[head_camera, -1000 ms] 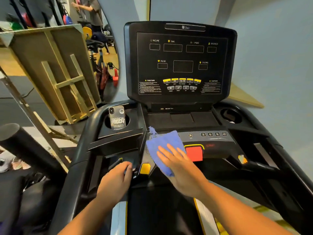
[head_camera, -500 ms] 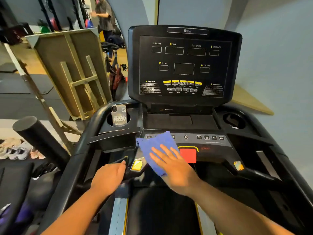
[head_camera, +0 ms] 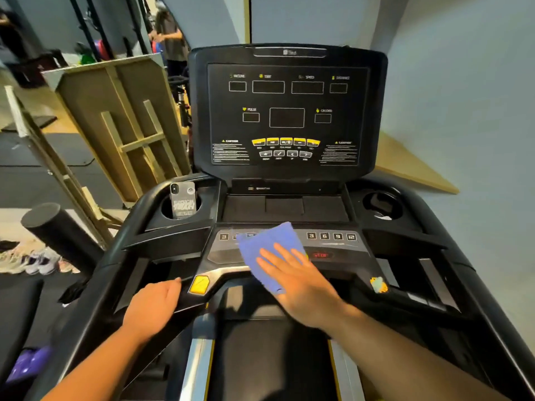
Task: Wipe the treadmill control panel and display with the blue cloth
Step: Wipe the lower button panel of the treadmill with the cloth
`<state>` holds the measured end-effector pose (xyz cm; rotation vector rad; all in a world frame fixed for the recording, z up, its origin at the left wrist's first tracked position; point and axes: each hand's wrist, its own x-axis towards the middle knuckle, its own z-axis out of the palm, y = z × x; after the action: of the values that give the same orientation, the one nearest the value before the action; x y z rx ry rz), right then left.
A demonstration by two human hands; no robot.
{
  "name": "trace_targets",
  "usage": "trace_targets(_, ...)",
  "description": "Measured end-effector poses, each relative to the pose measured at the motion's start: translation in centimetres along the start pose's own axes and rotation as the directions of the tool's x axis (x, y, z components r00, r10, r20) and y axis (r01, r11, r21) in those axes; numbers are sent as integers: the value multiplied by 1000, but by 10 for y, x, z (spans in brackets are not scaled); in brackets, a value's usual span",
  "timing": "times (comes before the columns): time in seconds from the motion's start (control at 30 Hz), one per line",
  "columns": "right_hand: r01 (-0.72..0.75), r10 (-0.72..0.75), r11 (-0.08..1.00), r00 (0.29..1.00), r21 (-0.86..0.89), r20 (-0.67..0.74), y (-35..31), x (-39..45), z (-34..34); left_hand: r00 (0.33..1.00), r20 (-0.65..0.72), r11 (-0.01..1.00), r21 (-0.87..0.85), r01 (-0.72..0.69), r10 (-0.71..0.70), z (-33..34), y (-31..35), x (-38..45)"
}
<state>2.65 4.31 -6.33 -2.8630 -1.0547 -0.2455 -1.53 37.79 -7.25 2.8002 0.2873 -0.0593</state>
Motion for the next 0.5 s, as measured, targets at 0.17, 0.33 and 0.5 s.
trace_targets(0.17,-482,483,876,872,33,-80,84,-46,-10,1000,-13,1000,23,-6,6,5,-5,1)
trace_targets(0.33,-432,433,901,898,38,-79,16,-3,-9,999,-38,998,61,-9,11,9,-7,3)
trace_targets(0.5,-168,166,986,981,-16,-98,47,-44,0,999,-19,999,24,34,-33,5,1,2)
